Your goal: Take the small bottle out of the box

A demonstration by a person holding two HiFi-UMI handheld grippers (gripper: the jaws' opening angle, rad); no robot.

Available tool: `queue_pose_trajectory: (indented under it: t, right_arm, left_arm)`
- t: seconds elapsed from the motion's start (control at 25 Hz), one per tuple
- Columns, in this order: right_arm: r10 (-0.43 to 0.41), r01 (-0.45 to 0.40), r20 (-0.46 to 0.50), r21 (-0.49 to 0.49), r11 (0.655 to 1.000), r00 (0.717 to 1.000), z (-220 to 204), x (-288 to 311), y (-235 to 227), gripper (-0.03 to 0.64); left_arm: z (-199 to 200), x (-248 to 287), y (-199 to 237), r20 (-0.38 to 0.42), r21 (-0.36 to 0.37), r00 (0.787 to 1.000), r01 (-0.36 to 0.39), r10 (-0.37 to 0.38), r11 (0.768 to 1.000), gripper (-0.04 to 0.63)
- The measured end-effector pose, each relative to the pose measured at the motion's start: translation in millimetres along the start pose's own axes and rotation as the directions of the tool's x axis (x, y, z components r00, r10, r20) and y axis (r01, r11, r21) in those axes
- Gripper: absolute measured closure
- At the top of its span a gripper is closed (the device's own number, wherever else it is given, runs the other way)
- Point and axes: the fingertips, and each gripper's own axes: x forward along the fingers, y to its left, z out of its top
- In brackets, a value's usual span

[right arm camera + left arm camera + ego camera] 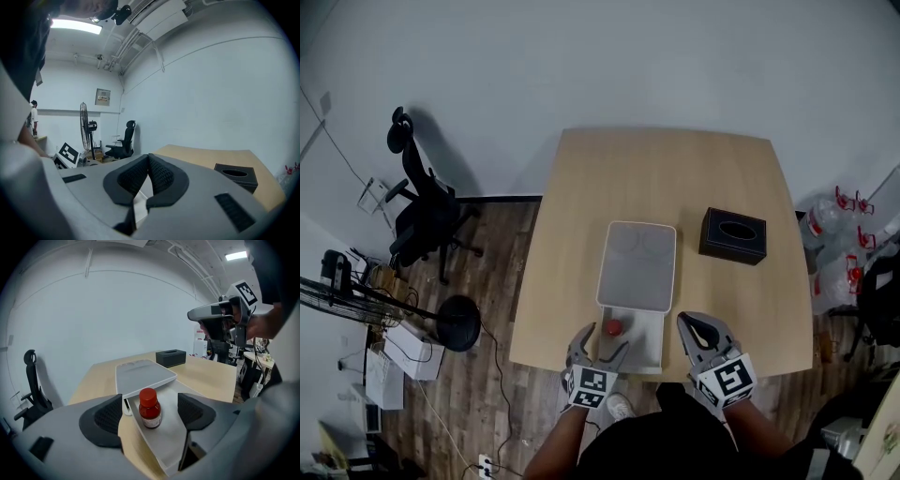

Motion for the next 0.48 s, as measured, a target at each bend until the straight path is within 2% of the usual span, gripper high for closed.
queue_pose_trajectory:
  t: [0.24, 0.4, 0.48]
  right_arm:
    - [0.011, -0.011, -0.025, 0.001, 1.000, 1.000, -6, 4, -14, 0.604]
    - [0.007, -0.008, -0.039, -0.034, 0.999, 0.999, -8, 3, -19, 0.604]
    - [0.009, -0.011, -0.047, -0.036, 0.999, 0.999, -10, 4, -21, 0.604]
  left_arm:
    - [1, 15, 1, -0.011, 0.020, 1.000, 0.028, -0.027, 0.999, 0.291]
    - [-2, 22, 0, -0.021, 0.026, 0.999, 0.031, -0.031, 0.999, 0.345]
    - [-2, 22, 2, -0.017, 0.025, 1.000, 0.018, -0.018, 1.000, 0.406]
